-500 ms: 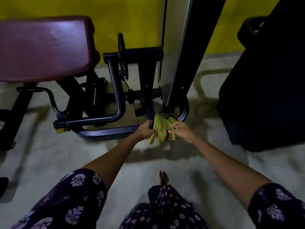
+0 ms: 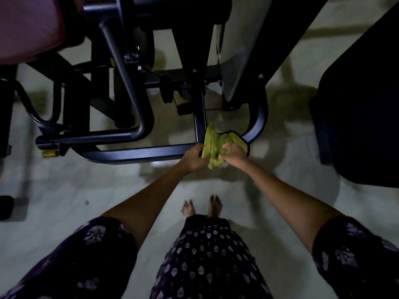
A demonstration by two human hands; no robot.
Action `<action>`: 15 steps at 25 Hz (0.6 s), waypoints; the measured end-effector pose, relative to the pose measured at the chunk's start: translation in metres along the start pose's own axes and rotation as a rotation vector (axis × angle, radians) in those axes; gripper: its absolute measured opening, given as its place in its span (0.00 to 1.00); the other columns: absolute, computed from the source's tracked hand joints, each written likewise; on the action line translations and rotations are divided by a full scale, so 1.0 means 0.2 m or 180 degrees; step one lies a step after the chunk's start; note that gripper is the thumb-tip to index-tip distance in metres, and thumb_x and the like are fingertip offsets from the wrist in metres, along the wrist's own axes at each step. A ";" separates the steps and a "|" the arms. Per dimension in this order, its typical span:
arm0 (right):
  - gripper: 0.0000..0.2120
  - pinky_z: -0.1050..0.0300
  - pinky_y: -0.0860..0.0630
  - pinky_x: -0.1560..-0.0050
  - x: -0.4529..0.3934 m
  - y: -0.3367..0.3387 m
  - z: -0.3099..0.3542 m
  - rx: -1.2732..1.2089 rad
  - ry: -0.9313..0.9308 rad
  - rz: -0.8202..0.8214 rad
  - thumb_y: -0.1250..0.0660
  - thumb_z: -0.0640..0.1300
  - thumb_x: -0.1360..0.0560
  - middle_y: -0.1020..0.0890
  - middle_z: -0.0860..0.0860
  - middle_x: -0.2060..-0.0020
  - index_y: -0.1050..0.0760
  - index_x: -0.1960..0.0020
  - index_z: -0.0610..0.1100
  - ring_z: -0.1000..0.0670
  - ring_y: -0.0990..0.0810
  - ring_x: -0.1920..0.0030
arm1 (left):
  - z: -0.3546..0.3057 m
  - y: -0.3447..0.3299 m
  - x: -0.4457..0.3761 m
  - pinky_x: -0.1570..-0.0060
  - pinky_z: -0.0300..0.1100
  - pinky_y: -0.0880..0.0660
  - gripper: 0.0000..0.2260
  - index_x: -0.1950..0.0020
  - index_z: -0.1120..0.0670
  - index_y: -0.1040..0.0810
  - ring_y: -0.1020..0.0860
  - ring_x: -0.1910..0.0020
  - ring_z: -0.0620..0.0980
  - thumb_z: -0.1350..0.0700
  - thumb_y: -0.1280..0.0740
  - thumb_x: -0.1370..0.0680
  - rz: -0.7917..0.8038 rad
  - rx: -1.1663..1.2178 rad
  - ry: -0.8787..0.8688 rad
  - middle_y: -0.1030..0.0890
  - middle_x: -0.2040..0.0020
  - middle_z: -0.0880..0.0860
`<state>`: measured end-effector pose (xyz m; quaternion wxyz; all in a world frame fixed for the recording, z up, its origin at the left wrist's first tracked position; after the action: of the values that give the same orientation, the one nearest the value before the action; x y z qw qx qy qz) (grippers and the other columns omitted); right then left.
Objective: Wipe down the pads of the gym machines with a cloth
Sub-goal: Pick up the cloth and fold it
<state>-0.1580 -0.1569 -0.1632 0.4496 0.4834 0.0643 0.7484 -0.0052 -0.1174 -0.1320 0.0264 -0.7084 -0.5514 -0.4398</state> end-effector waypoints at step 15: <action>0.13 0.54 0.26 0.47 -0.22 -0.15 -0.06 0.0970 0.0662 -0.0800 0.43 0.38 0.21 0.20 0.40 0.47 0.21 0.46 0.36 0.42 0.21 0.46 | 0.23 -0.11 -0.21 0.43 0.36 0.35 0.23 0.31 0.59 0.32 0.29 0.36 0.55 0.60 0.32 0.25 -0.0086 -0.0120 -0.0037 0.28 0.34 0.58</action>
<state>-0.1439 -0.1678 -0.2147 0.4520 0.4542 0.2825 0.7139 0.0031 -0.1173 -0.1980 0.0039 -0.7038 -0.5528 -0.4463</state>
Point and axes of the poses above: each hand's wrist, its own x-axis away from the middle knuckle, its own y-axis out of the back of the hand, z = x × y, the point moved 4 cm from there along -x, towards the middle knuckle
